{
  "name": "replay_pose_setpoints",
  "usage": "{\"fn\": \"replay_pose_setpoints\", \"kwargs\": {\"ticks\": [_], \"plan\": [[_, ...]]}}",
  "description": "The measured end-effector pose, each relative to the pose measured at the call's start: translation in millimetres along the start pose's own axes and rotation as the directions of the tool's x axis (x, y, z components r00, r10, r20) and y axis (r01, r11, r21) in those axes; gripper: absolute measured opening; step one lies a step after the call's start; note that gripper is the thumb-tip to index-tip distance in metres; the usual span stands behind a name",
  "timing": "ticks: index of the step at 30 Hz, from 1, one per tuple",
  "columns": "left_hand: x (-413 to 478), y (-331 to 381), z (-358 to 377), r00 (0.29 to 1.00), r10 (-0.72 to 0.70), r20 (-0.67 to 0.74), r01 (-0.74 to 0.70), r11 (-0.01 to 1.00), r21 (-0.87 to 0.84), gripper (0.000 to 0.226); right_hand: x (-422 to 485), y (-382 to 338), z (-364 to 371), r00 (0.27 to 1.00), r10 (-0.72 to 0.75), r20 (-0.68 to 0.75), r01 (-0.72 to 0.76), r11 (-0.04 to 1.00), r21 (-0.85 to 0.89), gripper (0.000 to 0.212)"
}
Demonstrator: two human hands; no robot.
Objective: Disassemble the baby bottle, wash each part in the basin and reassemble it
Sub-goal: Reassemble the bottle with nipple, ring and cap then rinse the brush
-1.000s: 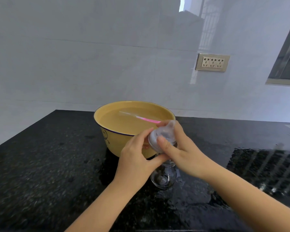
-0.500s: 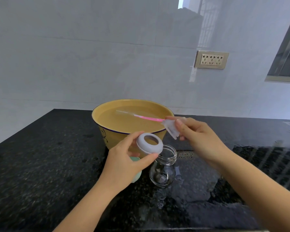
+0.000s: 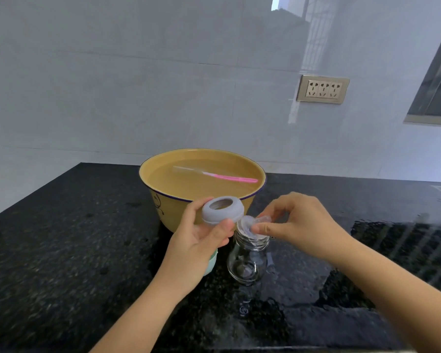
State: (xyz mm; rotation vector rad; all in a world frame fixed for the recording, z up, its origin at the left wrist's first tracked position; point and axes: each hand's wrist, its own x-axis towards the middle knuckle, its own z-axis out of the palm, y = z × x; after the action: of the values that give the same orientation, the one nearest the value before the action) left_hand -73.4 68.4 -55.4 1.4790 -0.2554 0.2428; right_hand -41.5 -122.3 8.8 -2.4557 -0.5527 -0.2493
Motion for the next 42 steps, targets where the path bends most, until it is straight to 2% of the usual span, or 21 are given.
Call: {"fn": "replay_pose_setpoints", "kwargs": {"ticks": [4,7,10,16,20,25,27,31,34,36,42], "plan": [[0.1,-0.5,3.0,0.999,-0.021,0.035,0.022,0.999,-0.031,0.048,8.4,-2.9,-0.4,0.990,0.075,0.117,-0.068,0.996,-0.058,0.025],[0.9,-1.9,3.2,0.998,-0.018,0.061,0.017,1.000,0.006,0.047,12.2,-6.8,-0.7,0.978,0.057,0.199,-0.038,0.994,-0.098,0.021],[1.8,-3.7,0.6,0.997,-0.018,0.068,0.015,0.999,0.052,0.056,14.3,-12.2,-3.2,0.981,0.012,0.192,0.007,0.995,-0.096,0.019],[1.9,1.1,0.5,0.992,-0.012,0.127,0.003,0.997,0.075,0.053,18.3,-10.5,-6.5,0.977,-0.013,0.214,0.023,0.999,-0.042,0.008],[3.8,2.9,3.8,0.990,0.011,0.140,-0.023,0.996,0.084,0.054,20.1,-6.3,-11.5,0.973,-0.011,0.228,0.005,1.000,0.028,0.023],[5.9,4.4,11.4,0.988,0.038,0.148,-0.062,0.985,0.161,0.054,17.2,-3.6,-24.5,0.902,-0.116,0.416,0.034,0.979,0.199,0.055],[6.3,4.4,14.5,0.989,0.043,0.140,-0.072,0.976,0.204,0.056,14.8,-4.3,-24.6,0.904,-0.117,0.411,0.009,0.967,0.255,0.057],[6.7,4.1,18.9,0.989,0.049,0.142,-0.095,0.938,0.332,0.056,10.0,-4.6,-17.9,0.951,-0.153,0.268,0.102,0.975,0.197,0.038],[7.4,-1.7,18.6,0.993,0.027,0.116,-0.075,0.900,0.429,0.076,10.8,-0.1,-20.0,0.969,-0.126,0.213,0.073,0.968,0.238,0.032],[7.8,-6.3,19.2,0.993,0.003,0.116,-0.059,0.875,0.480,0.082,13.5,3.6,-22.7,0.966,-0.098,0.238,0.037,0.968,0.249,0.030],[12.8,-14.6,21.5,0.994,-0.053,0.098,-0.011,0.832,0.555,0.078,15.9,5.8,-18.0,0.939,-0.067,0.339,0.008,0.985,0.172,0.029]]}}
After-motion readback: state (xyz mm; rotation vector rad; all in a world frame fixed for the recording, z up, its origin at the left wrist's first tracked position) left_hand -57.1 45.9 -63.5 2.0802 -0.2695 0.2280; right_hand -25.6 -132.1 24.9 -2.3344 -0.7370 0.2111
